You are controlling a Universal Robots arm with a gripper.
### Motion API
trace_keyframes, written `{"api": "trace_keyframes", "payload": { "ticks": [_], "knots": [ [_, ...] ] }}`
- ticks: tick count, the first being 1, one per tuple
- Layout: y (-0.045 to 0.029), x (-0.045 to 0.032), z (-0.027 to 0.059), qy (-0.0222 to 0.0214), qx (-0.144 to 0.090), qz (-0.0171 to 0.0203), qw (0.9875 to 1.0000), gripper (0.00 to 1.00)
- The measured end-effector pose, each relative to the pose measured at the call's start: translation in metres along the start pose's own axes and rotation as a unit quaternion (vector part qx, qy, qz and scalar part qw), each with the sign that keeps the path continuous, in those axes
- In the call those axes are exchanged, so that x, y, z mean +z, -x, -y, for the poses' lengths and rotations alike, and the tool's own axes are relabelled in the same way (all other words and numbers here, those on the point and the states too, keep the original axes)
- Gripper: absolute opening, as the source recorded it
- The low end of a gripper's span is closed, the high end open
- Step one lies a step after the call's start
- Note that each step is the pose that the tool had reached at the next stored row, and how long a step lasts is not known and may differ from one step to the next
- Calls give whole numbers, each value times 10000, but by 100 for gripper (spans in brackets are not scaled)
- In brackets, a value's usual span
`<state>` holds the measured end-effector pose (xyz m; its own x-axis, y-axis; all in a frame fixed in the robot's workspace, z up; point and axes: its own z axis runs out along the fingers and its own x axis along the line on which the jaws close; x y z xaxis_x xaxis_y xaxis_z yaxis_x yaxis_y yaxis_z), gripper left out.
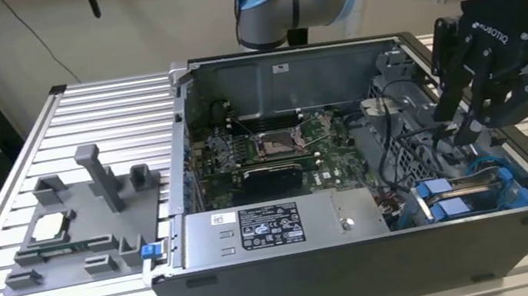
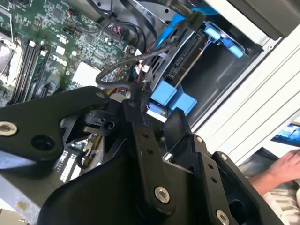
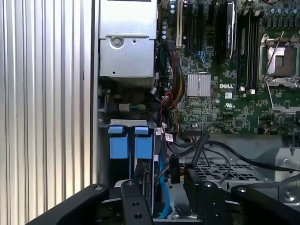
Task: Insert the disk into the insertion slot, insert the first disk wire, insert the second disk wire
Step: 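Insert the disk into the insertion slot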
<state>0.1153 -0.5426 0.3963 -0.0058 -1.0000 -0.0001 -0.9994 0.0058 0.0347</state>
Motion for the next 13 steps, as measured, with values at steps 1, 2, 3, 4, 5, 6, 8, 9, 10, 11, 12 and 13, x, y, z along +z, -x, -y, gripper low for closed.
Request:
{"api": "trace_keyframes", "payload": {
  "ticks": [1,2,3,4,5,6,8,9,10,11,12,13],
  "knots": [
    [1,8,-15,0,0,12,10000,100],
    [4,15,-29,0,-1,26,10000,100],
    [6,21,-39,0,-2,43,10000,100],
    [7,27,-45,1,-2,67,10000,100],
    [8,33,-45,0,-4,108,9999,100],
    [8,39,-45,-8,-6,155,9999,100],
    [8,45,-46,-44,-8,230,9997,100],
    [8,49,-45,-63,-10,264,9996,100],
    [8,52,-45,-82,-11,301,9995,100],
    [8,54,-45,-101,-13,340,9994,100],
    [8,57,-45,-119,-15,378,9992,100],
    [8,60,-45,-136,-16,419,9990,100]
  ]
}}
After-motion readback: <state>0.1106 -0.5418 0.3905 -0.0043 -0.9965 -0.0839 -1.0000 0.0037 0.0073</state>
